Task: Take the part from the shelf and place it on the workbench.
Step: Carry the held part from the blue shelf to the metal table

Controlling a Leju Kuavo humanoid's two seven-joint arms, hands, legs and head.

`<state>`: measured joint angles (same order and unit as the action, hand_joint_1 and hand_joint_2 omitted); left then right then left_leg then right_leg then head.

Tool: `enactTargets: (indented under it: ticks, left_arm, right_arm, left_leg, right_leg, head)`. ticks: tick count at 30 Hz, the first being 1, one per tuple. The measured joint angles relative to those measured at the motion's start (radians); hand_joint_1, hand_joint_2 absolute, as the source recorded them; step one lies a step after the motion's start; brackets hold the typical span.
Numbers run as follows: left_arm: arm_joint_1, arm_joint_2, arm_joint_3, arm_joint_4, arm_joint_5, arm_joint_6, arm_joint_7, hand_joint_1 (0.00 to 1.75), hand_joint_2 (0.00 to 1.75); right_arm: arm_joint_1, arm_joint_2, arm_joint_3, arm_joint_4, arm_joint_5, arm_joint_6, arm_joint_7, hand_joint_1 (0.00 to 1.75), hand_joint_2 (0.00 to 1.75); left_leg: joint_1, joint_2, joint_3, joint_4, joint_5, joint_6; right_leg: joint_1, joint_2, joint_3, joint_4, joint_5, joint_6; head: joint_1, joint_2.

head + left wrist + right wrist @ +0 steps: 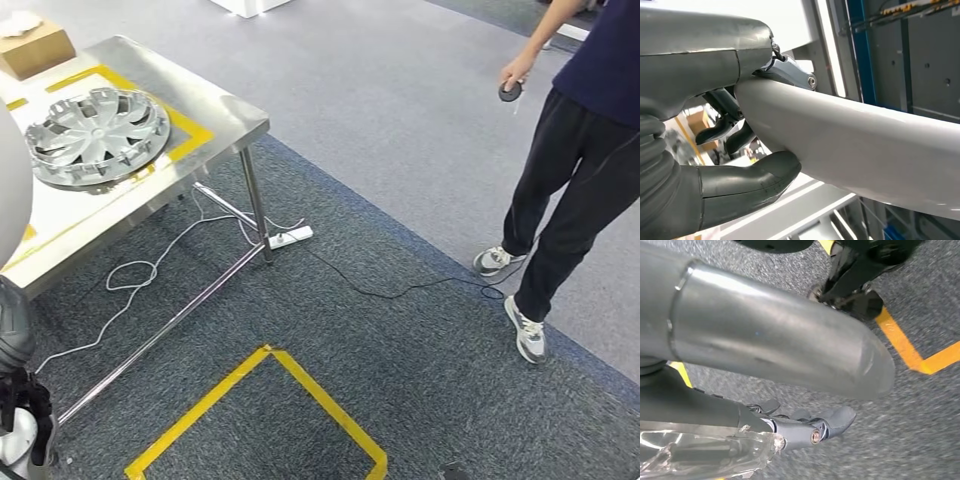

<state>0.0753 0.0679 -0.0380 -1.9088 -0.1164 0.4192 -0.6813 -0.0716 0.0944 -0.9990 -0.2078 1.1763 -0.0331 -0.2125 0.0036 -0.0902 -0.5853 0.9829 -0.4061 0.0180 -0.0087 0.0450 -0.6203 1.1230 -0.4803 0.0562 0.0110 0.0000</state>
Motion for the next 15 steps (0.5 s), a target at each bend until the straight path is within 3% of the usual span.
enactTargets:
  ticks: [1,3,5,7,9,11,12,13,14,15]
  left_arm:
    - [-0.001,0.000,0.000,0.001,0.000,0.000,0.000,1.75,1.75]
    - [-0.003,0.001,0.000,0.002,0.000,0.000,0.000,1.75,1.75]
    - [-0.003,0.002,0.000,0.002,-0.002,0.000,0.000,1.75,1.75]
    - [-0.007,0.005,0.000,0.003,-0.005,0.000,0.000,1.75,1.75]
    - [-0.017,0.007,-0.001,0.006,-0.008,0.000,0.000,1.75,1.75]
    - [-0.021,0.008,-0.001,0.011,-0.009,-0.001,0.000,1.75,1.75]
    - [-0.021,0.009,-0.001,0.013,-0.009,-0.002,0.000,1.75,1.75]
    - [-0.021,0.010,-0.001,0.014,-0.009,-0.003,0.000,1.75,1.75]
    - [-0.022,0.011,-0.001,0.015,-0.009,-0.004,0.000,1.75,1.75]
    - [-0.023,0.013,-0.001,0.015,-0.009,-0.006,0.000,1.75,1.75]
  right_arm:
    - [-0.001,0.001,-0.001,0.000,0.000,0.000,0.000,0.00,0.00]
    - [-0.002,0.003,-0.003,0.001,0.000,0.000,0.000,0.00,0.00]
    - [-0.004,0.006,-0.004,0.001,0.000,0.001,-0.002,0.00,0.00]
    - [-0.007,0.009,-0.005,0.001,-0.001,0.002,-0.003,0.00,0.00]
    - [-0.008,0.010,-0.007,0.000,-0.004,0.004,-0.003,0.00,0.00]
    - [-0.008,0.010,-0.010,0.000,-0.007,0.006,-0.002,0.00,0.00]
    - [-0.008,0.011,-0.012,0.000,-0.009,0.007,-0.001,0.00,0.00]
    - [-0.008,0.012,-0.013,0.001,-0.010,0.008,0.000,0.00,0.00]
    - [-0.008,0.014,-0.014,0.001,-0.011,0.009,0.002,0.00,0.00]
    - [-0.008,0.016,-0.014,0.001,-0.013,0.009,0.003,0.00,0.00]
  left_leg:
    - [0.000,-0.012,-0.002,0.002,0.000,-0.005]
    - [0.001,-0.035,-0.010,0.002,0.004,-0.018]
    - [0.005,-0.052,-0.017,0.000,0.009,-0.030]
    - [0.003,-0.015,-0.038,0.036,-0.015,-0.038]
    - [-0.001,0.049,-0.095,0.152,-0.080,-0.044]
    - [0.000,0.074,-0.153,0.274,-0.128,-0.049]
    - [0.000,0.077,-0.159,0.291,-0.125,-0.049]
    - [0.000,0.081,-0.144,0.265,-0.103,-0.049]
    - [0.000,0.092,-0.109,0.203,-0.070,-0.047]
    - [-0.003,0.119,-0.065,0.127,-0.041,-0.044]
  right_leg:
    - [-0.004,0.023,0.028,-0.061,0.020,-0.001]
    - [-0.005,0.046,0.052,-0.107,0.025,-0.008]
    - [-0.003,0.020,0.054,-0.108,0.029,-0.022]
    - [-0.004,-0.006,0.055,-0.115,0.035,-0.036]
    - [-0.002,-0.035,0.055,-0.118,0.035,-0.045]
    - [0.002,-0.066,0.054,-0.118,0.034,-0.048]
    - [0.003,-0.081,0.054,-0.118,0.033,-0.048]
    - [0.003,-0.096,0.055,-0.118,0.032,-0.047]
    - [0.003,-0.110,0.057,-0.118,0.030,-0.046]
    - [0.004,-0.123,0.060,-0.118,0.028,-0.043]
  head:
    - [-0.001,0.000]
    - [-0.002,0.000]
    - [-0.001,0.000]
    - [-0.007,0.000]
    - [-0.014,0.000]
    - [-0.015,0.000]
    - [-0.015,0.000]
    - [-0.015,0.000]
    - [-0.015,0.000]
    - [-0.016,0.000]
